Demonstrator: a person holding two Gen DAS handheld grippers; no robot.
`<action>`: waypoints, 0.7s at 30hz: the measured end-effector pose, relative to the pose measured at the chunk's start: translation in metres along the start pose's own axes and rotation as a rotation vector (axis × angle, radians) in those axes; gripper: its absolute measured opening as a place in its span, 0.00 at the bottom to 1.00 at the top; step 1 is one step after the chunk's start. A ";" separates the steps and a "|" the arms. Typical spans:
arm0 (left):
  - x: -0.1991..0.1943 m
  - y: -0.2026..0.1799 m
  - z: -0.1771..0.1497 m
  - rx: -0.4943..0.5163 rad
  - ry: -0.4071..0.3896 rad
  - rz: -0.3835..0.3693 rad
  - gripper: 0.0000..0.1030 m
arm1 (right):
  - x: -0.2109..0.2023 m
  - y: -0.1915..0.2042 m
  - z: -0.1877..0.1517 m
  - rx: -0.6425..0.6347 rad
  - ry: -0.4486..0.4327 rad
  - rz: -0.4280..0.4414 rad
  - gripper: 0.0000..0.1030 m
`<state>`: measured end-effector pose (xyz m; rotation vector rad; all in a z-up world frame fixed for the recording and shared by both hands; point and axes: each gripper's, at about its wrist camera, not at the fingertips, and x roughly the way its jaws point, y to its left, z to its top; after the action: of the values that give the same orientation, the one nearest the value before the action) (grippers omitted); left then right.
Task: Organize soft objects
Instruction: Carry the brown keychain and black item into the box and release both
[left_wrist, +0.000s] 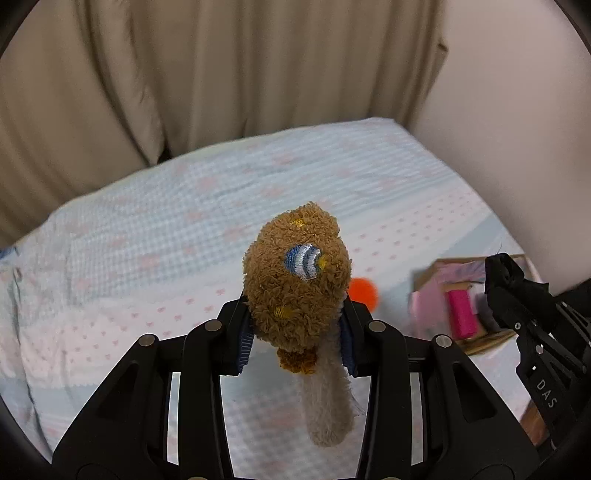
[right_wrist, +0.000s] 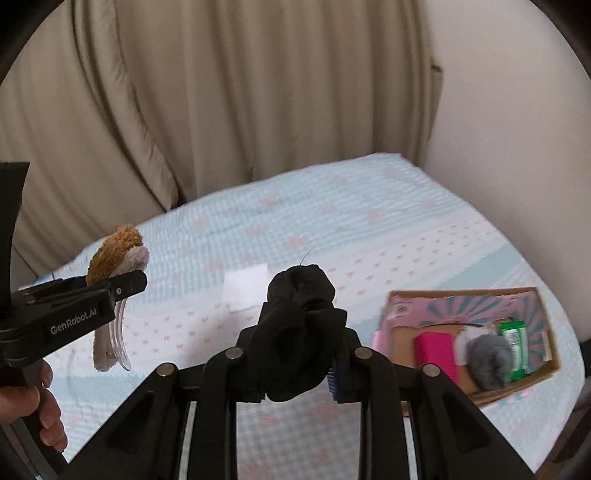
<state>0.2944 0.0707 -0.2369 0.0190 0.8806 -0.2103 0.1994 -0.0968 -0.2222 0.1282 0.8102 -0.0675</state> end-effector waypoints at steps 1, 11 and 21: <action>-0.008 -0.010 0.004 0.006 -0.006 -0.008 0.33 | -0.011 -0.006 0.004 0.004 -0.009 -0.004 0.21; -0.052 -0.135 0.015 0.004 -0.016 -0.056 0.33 | -0.083 -0.100 0.031 0.010 -0.015 0.006 0.21; -0.011 -0.267 0.002 -0.023 0.080 -0.099 0.33 | -0.090 -0.221 0.031 0.009 0.059 0.029 0.21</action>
<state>0.2382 -0.1893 -0.2084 -0.0383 0.9650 -0.2935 0.1357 -0.3194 -0.1556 0.1507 0.8667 -0.0403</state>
